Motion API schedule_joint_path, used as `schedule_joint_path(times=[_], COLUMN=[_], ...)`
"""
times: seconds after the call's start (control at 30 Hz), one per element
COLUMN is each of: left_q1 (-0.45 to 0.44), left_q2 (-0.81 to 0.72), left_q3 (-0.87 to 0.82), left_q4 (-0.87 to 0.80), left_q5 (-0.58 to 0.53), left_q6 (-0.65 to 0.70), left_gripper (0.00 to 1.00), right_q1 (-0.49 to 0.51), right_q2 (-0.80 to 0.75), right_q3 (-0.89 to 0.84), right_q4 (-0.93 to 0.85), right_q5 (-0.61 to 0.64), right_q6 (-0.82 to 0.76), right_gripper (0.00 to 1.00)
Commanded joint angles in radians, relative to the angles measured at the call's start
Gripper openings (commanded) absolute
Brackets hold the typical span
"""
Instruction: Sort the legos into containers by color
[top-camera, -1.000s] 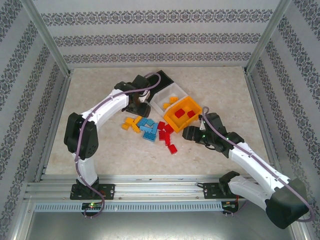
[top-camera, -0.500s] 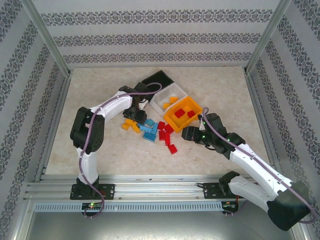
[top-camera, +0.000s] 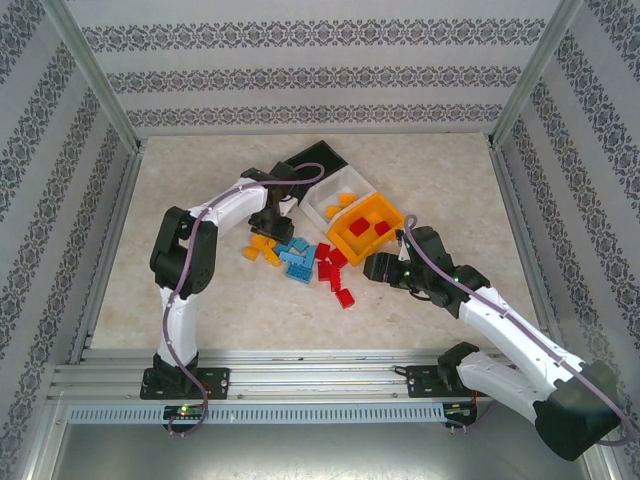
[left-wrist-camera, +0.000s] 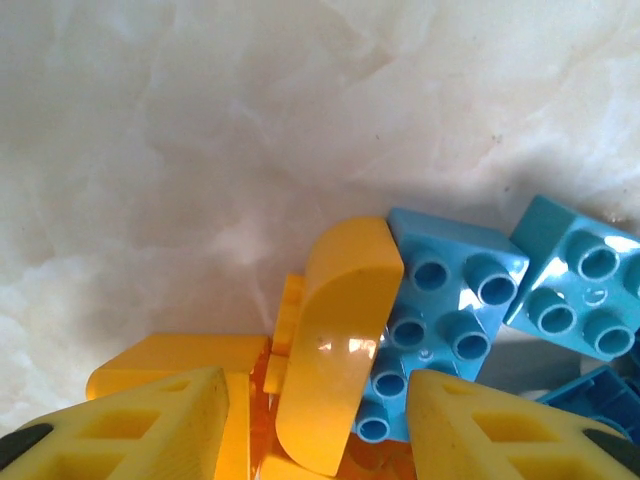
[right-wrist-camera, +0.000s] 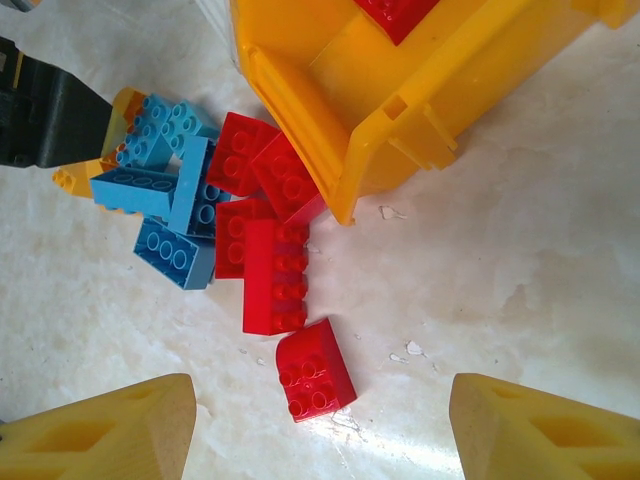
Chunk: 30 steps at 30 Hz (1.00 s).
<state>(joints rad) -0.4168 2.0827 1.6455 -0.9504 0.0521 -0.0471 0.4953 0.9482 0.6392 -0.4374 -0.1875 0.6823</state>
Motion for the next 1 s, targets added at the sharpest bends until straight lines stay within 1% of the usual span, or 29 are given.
schedule_joint_path(times=[0.0, 0.1, 0.27, 0.47, 0.57, 0.77, 0.9, 0.97], left_q1=[0.019, 0.024, 0.031, 0.032, 0.031, 0.040, 0.042, 0.043], left_q2=[0.041, 0.051, 0.056, 0.069, 0.088, 0.106, 0.102, 0.103], left_q3=[0.020, 0.023, 0.016, 0.031, 0.049, 0.059, 0.057, 0.056], left_q4=[0.005, 0.005, 0.005, 0.012, 0.007, -0.003, -0.006, -0.009], left_q5=[0.017, 0.021, 0.015, 0.034, 0.038, 0.032, 0.046, 0.051], left_q6=[0.030, 0.030, 0.030, 0.027, 0.023, 0.013, 0.013, 0.013], left_gripper=[0.50, 0.49, 0.50, 0.49, 0.46, 0.36, 0.35, 0.35], right_q1=[0.008, 0.008, 0.009, 0.011, 0.011, 0.011, 0.011, 0.012], right_q2=[0.010, 0.016, 0.030, 0.035, 0.032, 0.026, 0.031, 0.035], right_q3=[0.020, 0.020, 0.018, 0.019, 0.017, 0.011, 0.010, 0.010], right_q4=[0.002, 0.008, 0.020, 0.026, 0.025, 0.022, 0.029, 0.032], right_q5=[0.022, 0.022, 0.018, 0.017, 0.019, 0.026, 0.026, 0.023], right_q6=[0.010, 0.011, 0.016, 0.020, 0.023, 0.024, 0.025, 0.026], right_gripper=[0.68, 0.68, 0.68, 0.68, 0.68, 0.68, 0.68, 0.68])
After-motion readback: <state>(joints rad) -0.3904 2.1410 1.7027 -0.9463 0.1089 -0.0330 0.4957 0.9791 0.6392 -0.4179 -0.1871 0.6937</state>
